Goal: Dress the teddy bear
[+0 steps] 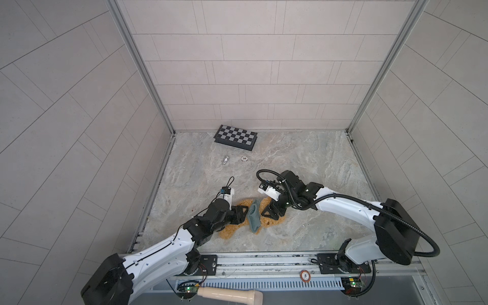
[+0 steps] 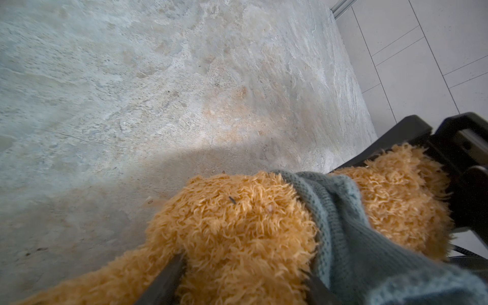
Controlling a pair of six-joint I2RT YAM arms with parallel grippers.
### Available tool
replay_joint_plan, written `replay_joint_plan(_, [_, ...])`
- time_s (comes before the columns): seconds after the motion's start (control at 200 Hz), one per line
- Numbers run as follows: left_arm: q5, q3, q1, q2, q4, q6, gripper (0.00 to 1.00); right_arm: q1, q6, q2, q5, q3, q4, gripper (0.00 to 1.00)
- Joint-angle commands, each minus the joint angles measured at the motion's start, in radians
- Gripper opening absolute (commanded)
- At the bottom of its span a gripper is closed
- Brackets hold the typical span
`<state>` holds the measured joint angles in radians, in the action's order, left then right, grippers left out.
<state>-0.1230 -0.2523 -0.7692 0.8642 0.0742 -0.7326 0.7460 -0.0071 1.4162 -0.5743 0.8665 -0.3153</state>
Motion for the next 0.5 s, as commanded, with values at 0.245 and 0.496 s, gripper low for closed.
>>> replay_joint_plan(0.245, [-0.062,0.012,-0.011,-0.090,-0.190,-0.017,0.61,0.058,-0.014,-0.052,0.038,-0.126,0.100,0.64])
replay_joint_plan(0.496, [-0.078,0.035,-0.011,-0.112,-0.182,-0.034,0.61,0.117,-0.030,0.063,0.103,-0.062,0.051,0.58])
